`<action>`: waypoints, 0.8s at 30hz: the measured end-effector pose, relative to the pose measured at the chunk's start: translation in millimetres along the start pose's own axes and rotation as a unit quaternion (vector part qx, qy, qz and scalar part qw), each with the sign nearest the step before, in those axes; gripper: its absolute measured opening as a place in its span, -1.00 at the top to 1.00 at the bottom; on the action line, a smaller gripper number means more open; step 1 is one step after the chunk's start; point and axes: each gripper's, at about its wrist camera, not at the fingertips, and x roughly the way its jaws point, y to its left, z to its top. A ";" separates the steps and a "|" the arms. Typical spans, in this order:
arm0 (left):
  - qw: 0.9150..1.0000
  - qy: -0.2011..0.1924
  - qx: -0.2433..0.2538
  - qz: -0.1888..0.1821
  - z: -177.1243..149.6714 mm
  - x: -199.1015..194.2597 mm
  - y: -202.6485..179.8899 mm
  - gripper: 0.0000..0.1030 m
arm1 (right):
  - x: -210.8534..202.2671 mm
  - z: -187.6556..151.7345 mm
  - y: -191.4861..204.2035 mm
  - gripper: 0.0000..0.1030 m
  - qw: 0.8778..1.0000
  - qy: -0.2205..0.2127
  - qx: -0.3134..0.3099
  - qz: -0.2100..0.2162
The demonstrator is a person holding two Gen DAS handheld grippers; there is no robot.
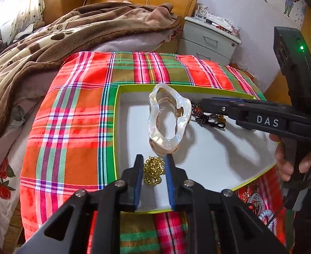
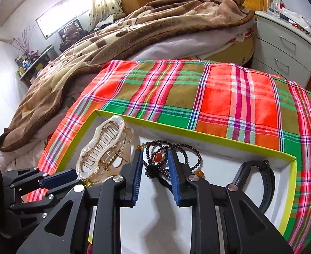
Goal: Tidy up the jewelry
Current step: 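Carry the gold chain and beaded necklace into the box and open both tools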
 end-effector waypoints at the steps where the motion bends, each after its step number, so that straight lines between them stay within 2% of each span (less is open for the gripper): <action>1: 1.000 -0.001 0.000 -0.001 -0.3 -0.9 -0.5 0.52 | -2.2 -0.4 0.2 0.42 1.000 -0.002 0.000 0.000; 6: 1.000 -0.010 0.001 -0.001 -3.1 -10.2 -2.7 0.50 | -18.4 -4.8 1.1 0.41 1.000 -0.018 0.005 -0.005; 11: 1.000 -0.022 0.003 -0.006 -7.8 -23.7 -5.2 0.36 | -42.3 -15.9 3.3 0.40 0.999 -0.043 0.009 -0.008; 13: 1.000 -0.024 0.004 -0.009 -11.2 -27.8 -6.6 0.30 | -53.2 -23.3 3.9 0.39 0.998 -0.054 0.013 -0.009; 17: 1.000 -0.023 0.004 -0.018 -20.5 -33.7 -9.6 0.28 | -71.2 -38.8 4.5 0.20 0.997 -0.071 0.019 -0.011; 24: 0.999 -0.035 0.004 -0.036 -35.3 -50.1 -11.7 0.27 | -96.5 -74.6 8.3 0.20 0.995 -0.091 0.027 -0.023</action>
